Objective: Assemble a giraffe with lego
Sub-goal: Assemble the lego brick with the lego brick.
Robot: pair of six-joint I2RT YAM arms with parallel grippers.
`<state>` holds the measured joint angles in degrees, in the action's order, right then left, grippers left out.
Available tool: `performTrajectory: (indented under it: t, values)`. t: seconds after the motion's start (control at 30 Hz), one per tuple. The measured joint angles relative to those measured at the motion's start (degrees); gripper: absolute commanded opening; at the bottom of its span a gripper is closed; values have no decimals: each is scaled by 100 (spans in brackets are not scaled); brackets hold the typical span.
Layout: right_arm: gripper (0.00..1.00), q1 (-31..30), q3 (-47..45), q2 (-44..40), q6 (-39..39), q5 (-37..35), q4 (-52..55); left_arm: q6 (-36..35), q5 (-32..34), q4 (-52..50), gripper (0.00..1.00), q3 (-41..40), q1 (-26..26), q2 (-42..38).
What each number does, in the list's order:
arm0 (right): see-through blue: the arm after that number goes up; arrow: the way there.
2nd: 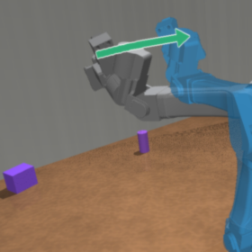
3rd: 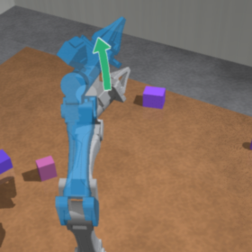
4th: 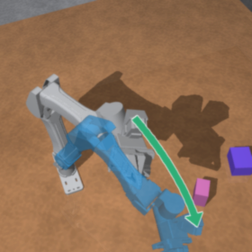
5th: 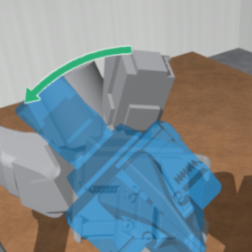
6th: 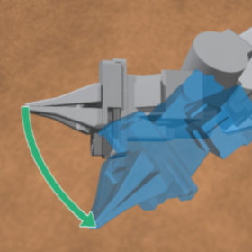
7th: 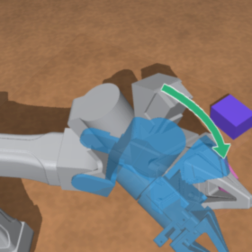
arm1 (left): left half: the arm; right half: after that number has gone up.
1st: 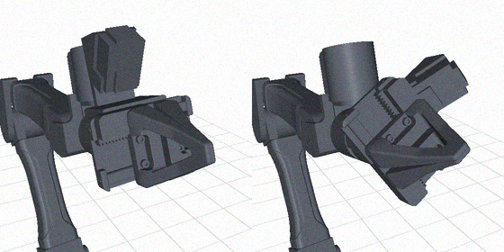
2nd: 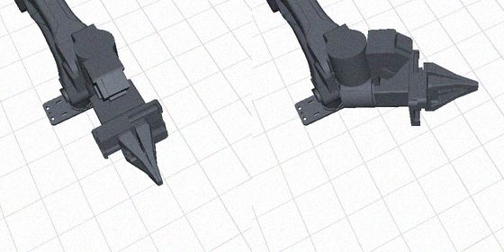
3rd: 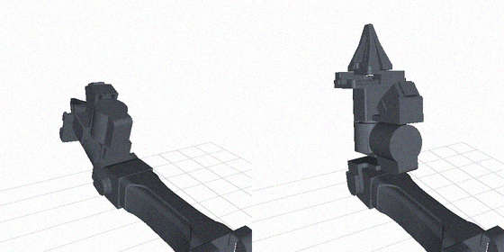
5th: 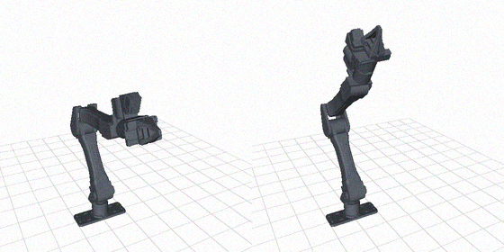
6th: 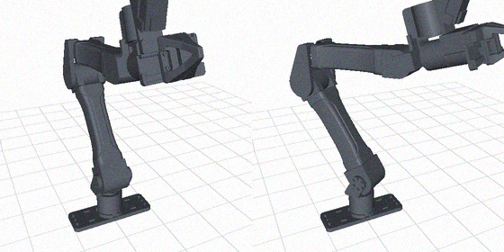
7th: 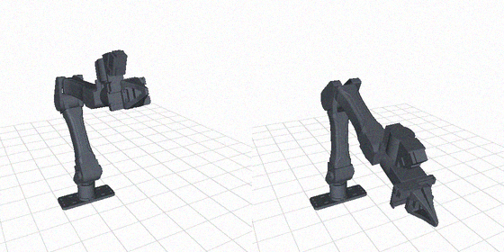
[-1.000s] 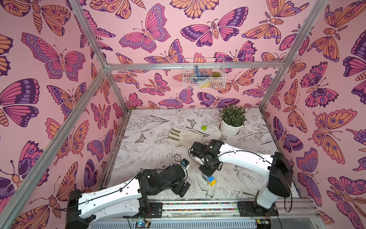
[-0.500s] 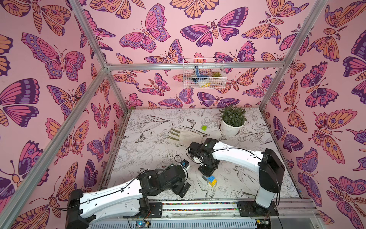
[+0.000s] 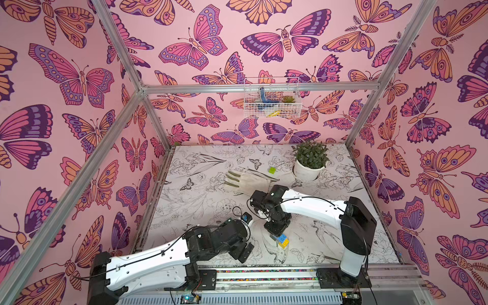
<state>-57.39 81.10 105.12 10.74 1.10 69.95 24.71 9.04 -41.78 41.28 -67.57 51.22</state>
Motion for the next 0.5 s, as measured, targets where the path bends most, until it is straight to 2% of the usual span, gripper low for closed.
performTrajectory:
  t: [0.1,0.2,0.33,0.5]
  values:
    - [66,33,-295,111,31,-116,-173,0,4,0,100,0,0,0]
    - [78,98,-369,116,68,-149,-284,0,4,2,100,-2,0,0]
    - [85,144,-435,39,127,-155,-437,0,7,2,100,-4,0,-9]
    - [86,188,-444,-348,170,-153,-717,2,4,4,100,-9,0,-15]
